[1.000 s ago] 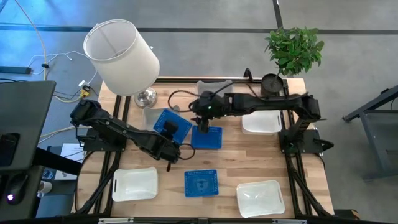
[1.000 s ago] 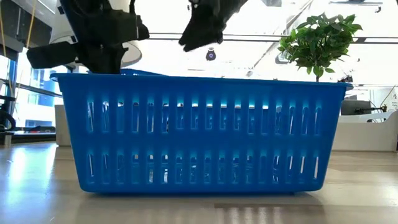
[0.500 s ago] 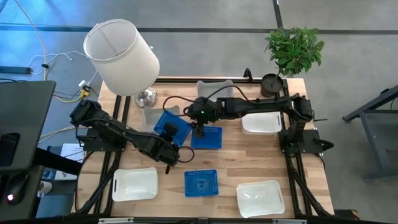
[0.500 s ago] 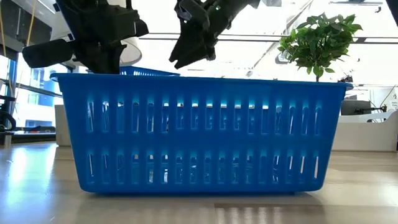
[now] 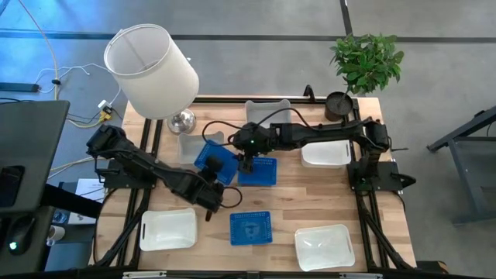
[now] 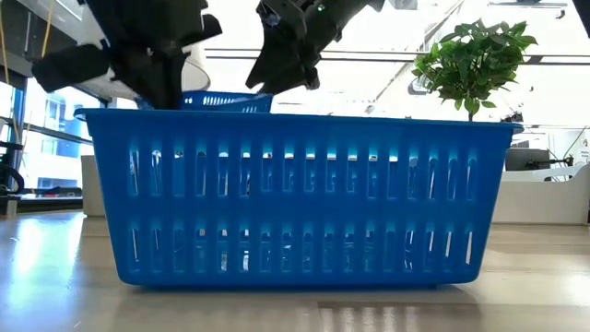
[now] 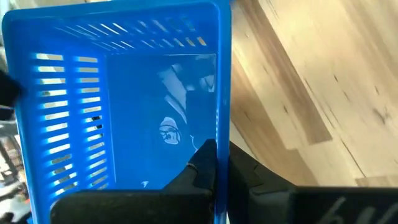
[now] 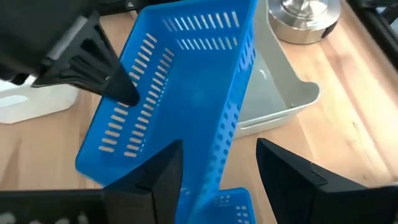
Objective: Stack baskets by color
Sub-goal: Stack the left blue bin on top of the right blue bin
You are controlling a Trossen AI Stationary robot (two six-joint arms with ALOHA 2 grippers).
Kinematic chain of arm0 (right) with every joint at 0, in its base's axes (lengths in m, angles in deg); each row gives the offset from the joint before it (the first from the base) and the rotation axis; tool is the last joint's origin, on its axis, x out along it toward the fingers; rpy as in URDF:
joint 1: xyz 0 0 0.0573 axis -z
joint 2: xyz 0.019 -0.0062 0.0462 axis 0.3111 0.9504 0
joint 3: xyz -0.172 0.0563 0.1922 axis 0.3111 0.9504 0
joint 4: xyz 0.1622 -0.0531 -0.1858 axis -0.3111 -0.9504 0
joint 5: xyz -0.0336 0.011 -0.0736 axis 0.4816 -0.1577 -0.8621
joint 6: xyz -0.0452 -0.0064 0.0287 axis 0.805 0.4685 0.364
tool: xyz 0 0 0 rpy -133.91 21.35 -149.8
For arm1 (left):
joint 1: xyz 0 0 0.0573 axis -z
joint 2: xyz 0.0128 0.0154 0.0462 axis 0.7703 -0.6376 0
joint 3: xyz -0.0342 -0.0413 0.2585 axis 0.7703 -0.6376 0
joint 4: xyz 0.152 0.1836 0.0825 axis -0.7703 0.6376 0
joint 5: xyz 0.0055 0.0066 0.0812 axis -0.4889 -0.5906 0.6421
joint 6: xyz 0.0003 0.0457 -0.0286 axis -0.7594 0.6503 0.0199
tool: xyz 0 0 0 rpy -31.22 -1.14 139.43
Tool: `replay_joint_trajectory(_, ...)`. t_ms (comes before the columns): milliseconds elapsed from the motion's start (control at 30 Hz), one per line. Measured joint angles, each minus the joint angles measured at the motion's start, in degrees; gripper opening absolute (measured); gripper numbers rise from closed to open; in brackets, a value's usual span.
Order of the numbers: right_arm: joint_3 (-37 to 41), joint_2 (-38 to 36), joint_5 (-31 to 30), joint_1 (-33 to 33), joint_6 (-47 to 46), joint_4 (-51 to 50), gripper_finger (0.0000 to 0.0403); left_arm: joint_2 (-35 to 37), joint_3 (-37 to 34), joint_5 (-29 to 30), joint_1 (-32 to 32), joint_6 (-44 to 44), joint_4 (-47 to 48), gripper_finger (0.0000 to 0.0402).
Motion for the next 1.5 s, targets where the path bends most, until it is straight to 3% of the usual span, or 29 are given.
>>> replay_joint_trajectory(300,0.00,0.00,1.57,-0.03,-3.80,-1.75,0.0173,0.02,4.76,2.44,2.08,2.54,0.45,0.0000)
replay_joint_trajectory(433,0.00,0.00,1.81,0.07,-5.37,-2.40,0.0119,0.02,4.81,2.75,2.02,3.39,0.45,0.0000)
replay_joint_trajectory(600,0.00,0.00,2.39,0.10,-5.57,-2.36,0.0024,0.02,4.85,3.00,1.75,3.11,-0.01,0.0001)
replay_joint_trajectory(667,0.00,0.00,2.31,0.24,-5.49,-2.34,0.0009,0.02,4.85,3.91,1.75,2.60,-0.38,0.0004)
replay_joint_trajectory(900,0.00,0.00,1.84,0.47,-5.84,-2.47,0.0003,0.02,4.85,3.72,1.81,1.95,-0.43,0.0045)
replay_joint_trajectory(1300,0.00,0.00,1.36,1.34,-5.04,-2.68,0.0000,0.02,4.85,3.89,1.81,-5.57,-0.62,0.0187)
replay_joint_trajectory(1500,0.00,0.00,0.22,2.92,-4.23,-5.51,0.0000,0.02,4.85,5.58,2.56,-6.92,-0.86,0.0205)
